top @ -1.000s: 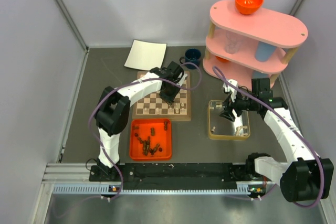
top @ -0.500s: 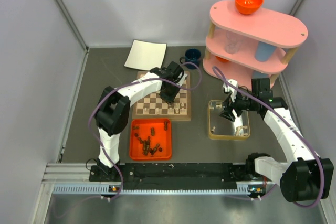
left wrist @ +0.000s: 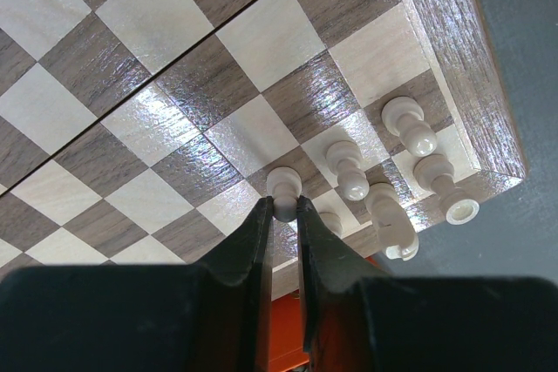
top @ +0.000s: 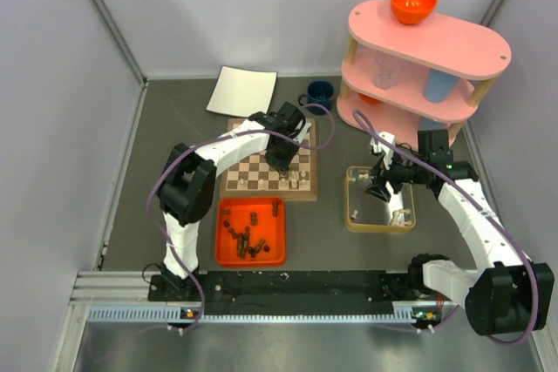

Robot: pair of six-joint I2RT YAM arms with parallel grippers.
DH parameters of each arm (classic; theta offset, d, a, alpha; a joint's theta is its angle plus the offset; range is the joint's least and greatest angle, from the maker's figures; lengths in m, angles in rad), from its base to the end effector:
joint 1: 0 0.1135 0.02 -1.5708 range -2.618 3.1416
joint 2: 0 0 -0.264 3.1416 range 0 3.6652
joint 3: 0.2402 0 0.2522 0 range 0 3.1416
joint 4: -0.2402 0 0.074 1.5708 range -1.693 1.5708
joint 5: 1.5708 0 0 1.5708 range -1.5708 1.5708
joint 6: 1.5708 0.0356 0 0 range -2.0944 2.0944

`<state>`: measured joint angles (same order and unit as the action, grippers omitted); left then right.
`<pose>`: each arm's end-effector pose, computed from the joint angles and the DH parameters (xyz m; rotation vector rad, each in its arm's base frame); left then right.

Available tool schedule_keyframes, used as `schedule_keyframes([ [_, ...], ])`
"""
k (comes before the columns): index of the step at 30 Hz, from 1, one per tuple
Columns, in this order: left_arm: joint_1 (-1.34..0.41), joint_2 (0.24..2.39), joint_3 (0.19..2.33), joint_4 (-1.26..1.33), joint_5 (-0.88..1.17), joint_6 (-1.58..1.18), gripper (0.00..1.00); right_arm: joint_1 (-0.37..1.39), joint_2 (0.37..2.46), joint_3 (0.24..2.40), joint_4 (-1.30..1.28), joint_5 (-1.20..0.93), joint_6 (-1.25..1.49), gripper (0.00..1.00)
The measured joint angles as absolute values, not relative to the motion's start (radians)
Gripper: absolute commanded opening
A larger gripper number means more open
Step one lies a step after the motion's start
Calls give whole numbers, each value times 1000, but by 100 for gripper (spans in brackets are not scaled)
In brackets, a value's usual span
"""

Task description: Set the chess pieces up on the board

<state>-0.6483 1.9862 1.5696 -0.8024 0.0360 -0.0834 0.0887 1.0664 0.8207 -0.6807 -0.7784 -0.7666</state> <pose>0.3281 -0.2502 0.2079 0.7938 2.7029 -0.2265 0.2013 0.0430 0.2638 -1.1996 1.8977 0.6134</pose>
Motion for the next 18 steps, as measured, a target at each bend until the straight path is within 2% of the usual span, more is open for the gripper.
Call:
schedule_keyframes([
  [18,-648,1986,1570,-807,36,-83,15,89,1067,821,-681,-778,-767,66],
])
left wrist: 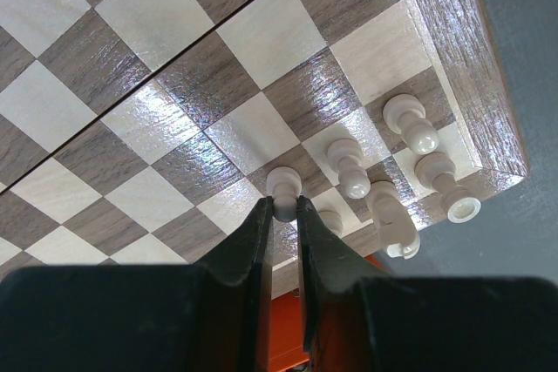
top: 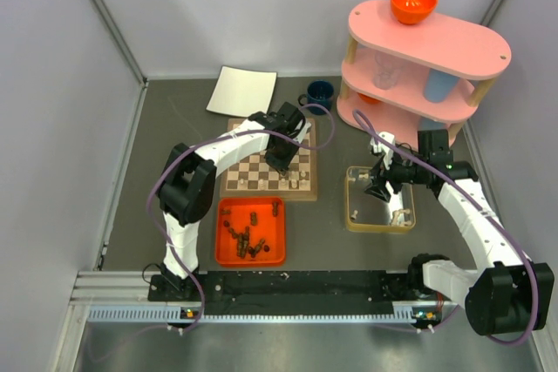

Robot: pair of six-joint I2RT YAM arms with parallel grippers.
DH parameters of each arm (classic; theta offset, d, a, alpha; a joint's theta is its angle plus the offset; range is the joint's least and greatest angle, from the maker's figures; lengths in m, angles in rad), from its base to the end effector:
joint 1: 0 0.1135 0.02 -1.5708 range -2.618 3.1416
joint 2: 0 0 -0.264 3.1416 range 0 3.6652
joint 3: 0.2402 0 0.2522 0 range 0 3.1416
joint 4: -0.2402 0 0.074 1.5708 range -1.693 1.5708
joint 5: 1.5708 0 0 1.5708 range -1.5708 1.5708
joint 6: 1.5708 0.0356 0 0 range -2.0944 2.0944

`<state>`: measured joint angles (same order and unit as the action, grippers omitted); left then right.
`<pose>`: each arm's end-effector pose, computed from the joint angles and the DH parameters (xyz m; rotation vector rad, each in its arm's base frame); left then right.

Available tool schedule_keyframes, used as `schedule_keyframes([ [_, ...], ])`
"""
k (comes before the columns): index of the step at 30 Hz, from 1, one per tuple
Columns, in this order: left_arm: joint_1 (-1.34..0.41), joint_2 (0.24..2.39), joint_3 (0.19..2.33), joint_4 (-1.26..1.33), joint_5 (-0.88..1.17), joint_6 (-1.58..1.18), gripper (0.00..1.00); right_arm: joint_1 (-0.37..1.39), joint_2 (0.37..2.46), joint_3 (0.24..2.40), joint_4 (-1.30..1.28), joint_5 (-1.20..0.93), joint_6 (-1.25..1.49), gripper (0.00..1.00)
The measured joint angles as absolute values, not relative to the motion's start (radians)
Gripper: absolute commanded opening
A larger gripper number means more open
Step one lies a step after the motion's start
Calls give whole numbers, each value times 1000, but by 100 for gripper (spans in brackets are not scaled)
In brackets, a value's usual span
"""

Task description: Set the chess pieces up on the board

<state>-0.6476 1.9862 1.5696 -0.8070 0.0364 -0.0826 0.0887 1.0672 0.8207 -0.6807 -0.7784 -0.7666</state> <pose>0.3279 -0.2497 0.2078 0.7952 2.7072 -0.2247 0.2014 0.0430 0.2637 -1.1995 1.8984 0.6139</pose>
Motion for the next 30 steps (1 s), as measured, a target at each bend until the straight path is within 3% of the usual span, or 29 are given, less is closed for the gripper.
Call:
schedule_keyframes([
  [6,-648,1986,1569,-808,36,-83,25,89,1068,821,-681,-778,-767,67],
  [30,-648,1955,1570,-809,32,-85,41,89,1069,821,-681,-778,-767,67],
])
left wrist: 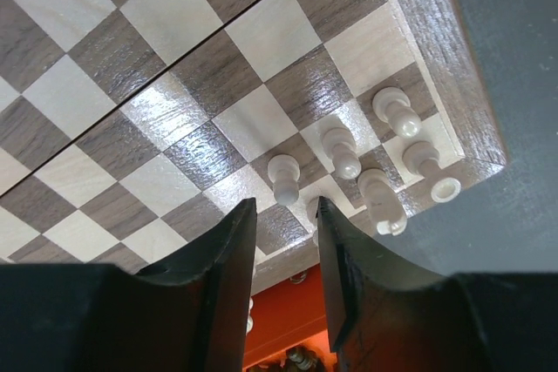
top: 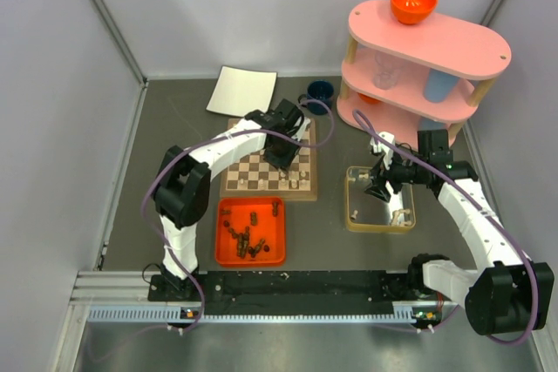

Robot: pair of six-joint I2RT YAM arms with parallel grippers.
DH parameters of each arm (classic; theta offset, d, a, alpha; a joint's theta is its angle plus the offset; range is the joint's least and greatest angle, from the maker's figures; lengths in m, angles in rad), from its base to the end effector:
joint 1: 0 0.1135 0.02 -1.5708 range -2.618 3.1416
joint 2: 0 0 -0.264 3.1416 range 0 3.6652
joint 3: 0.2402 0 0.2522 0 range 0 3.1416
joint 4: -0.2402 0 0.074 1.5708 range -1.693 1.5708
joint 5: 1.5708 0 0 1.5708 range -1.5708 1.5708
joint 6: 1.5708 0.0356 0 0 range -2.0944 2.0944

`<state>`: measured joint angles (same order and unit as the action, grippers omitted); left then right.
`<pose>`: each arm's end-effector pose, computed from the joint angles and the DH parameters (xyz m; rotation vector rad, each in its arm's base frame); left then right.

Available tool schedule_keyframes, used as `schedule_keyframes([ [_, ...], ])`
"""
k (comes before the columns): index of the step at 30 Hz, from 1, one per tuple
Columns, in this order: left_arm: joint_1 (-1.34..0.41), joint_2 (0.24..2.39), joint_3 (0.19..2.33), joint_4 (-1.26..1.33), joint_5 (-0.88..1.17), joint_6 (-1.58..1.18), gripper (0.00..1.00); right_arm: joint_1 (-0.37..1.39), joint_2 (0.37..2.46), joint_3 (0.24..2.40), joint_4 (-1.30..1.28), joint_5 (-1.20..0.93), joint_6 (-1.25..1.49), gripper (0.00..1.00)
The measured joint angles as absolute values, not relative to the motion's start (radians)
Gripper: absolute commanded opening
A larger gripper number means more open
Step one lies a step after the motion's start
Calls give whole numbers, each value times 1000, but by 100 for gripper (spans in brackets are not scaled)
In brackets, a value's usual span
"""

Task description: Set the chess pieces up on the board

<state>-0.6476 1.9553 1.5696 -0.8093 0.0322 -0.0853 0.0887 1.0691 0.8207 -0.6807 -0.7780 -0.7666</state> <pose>0.3253 -0.2475 0.2197 0.7832 2.6809 -0.2323 0.2017 0.0430 0.2633 -1.1994 1.9003 0.6147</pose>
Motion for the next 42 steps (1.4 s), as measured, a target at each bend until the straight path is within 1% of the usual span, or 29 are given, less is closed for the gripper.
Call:
schedule_keyframes([
  [3,-648,1931,1573,-810,32,-88,46,89,1069,821,-681,-778,-767,66],
  [6,-648,1905,1582,-812,30,-93,54,89,1069,821,-681,-778,-767,66],
  [7,-648,1893,1584,-812,29,-96,59,89,1069,821,-681,-778,-767,67],
  [12,-645,1804,1576,-786,27,-111,68,89,1069,821,-681,-778,-767,67],
  [13,-642,1770,1558,-760,27,-112,69,89,1069,821,-681,-778,-767,67],
  [16,-633,1646,1487,-695,16,-120,76,89,1069,821,-681,-778,-767,67],
  [17,-629,1600,1460,-671,9,-124,82,89,1069,821,-681,-779,-767,67],
  [18,-624,1553,1429,-641,3,-126,86,89,1069,821,-681,-779,-767,67],
  [20,-614,1459,1360,-579,-15,-130,89,89,1069,821,-681,-779,-767,67],
  [21,-610,1421,1331,-559,-20,-130,95,89,1069,821,-681,-779,-767,67],
  [25,-592,1244,1173,-435,-40,-128,96,89,1069,821,-681,-781,-767,67],
  [28,-589,1156,1096,-387,-47,-128,96,89,1069,821,-681,-785,-767,67],
  [30,-589,1114,1060,-371,-53,-125,99,89,1069,821,-681,-789,-767,67],
  [42,-584,870,875,-319,-146,-68,99,89,1072,822,-714,-780,-804,67],
])
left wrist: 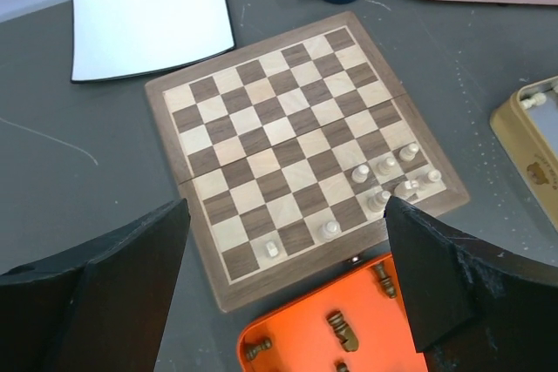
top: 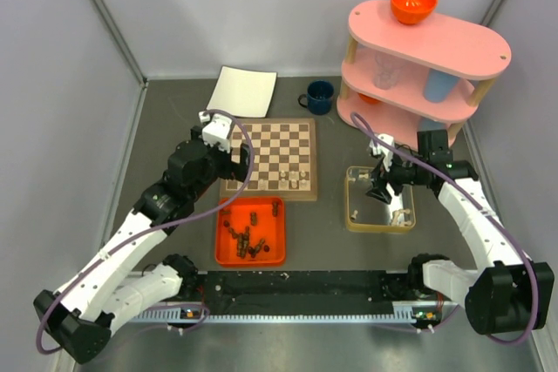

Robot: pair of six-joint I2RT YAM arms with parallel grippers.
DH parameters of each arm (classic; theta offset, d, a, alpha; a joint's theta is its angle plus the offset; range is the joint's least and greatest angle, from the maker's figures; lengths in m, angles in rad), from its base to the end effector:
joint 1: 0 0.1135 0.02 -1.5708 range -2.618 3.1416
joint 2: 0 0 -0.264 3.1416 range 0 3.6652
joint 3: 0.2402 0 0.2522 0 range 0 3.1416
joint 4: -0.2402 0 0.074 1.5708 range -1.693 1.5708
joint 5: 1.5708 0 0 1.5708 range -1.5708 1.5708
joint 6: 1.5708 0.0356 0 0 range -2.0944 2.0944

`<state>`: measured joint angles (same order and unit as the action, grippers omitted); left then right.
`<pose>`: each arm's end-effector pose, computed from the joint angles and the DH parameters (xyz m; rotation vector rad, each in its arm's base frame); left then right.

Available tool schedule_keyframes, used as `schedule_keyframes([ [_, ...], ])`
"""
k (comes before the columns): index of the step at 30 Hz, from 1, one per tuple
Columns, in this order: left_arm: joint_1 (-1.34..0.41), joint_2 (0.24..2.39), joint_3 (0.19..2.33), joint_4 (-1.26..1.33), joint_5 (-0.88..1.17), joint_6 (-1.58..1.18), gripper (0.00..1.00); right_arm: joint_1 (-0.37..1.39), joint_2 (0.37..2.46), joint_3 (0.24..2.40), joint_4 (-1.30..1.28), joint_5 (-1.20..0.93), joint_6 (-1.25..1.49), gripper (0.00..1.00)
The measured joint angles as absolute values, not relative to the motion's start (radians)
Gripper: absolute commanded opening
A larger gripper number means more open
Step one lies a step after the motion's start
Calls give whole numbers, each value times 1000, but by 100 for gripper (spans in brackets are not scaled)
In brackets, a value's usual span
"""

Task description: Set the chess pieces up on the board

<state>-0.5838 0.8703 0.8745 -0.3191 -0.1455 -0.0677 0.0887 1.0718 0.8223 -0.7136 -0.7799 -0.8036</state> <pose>0.1684 -0.1050 0.3425 0.3859 1.8542 -0.3088 0.1995 0.0429 0.2614 -1.2309 1.9022 0.6187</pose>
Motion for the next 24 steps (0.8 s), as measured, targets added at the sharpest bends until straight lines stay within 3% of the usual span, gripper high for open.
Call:
schedule_keyframes([
  [24,-583,641,687,-284,-252,65,99,89,1111,859,-773,-659,-708,68],
])
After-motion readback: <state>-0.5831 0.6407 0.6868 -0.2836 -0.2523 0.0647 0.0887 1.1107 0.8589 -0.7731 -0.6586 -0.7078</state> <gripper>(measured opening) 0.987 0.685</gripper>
